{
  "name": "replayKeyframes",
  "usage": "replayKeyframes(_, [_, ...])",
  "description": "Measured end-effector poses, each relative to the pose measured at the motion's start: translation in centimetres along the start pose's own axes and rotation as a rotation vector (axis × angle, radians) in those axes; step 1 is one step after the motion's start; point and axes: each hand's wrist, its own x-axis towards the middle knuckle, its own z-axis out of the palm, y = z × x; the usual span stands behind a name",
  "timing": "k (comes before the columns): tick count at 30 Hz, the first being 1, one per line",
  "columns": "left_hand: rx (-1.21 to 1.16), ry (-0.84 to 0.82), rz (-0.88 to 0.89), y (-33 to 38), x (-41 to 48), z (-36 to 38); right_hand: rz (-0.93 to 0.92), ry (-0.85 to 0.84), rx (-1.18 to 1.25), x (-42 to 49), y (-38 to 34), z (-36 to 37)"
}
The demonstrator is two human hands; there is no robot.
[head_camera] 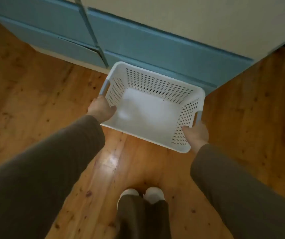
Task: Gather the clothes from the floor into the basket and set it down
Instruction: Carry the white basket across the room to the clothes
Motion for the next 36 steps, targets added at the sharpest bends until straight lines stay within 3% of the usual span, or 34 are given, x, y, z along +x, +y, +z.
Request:
replayKeyframes(2, [0.004,0.000,-0.045,-0.5,1.3,0.8,0.076,0.074,0.072,1.5,0.5,0.6])
replayKeyframes(6, [-0.056,-0.062,-0.175,-1.4,3.6,2.0,0.213,0.061,0.285,3.8,1.6,2.3])
replayKeyframes(13, [-0.237,-0.045,-0.211,-0.9,3.0,-0.1,0.323,0.243,0.427,3.0,0.6,1.6])
replayKeyframes(17, [-0.225,-0.030,-0.241,-1.0,0.5,-3.8,0.322,0.222,0.376,0.4,-1.1,-0.3])
replayKeyframes(24, [-0.173,0.171,-0.280,-1.4,-7.2,-12.0,0.254,0.186,0.285,-7.3,-4.9,-5.7])
replayKeyframes(31, [-0.269,0.287,-0.337,0.0,-15.8,-20.5,0.133,0.289,0.251,-15.8,-10.5,-13.1])
replayKeyframes(36, [-0.375,0.343,-0.329,-0.1,-22.5,-25.8,0.070,0.271,0.296,-21.8,-12.6,-19.1])
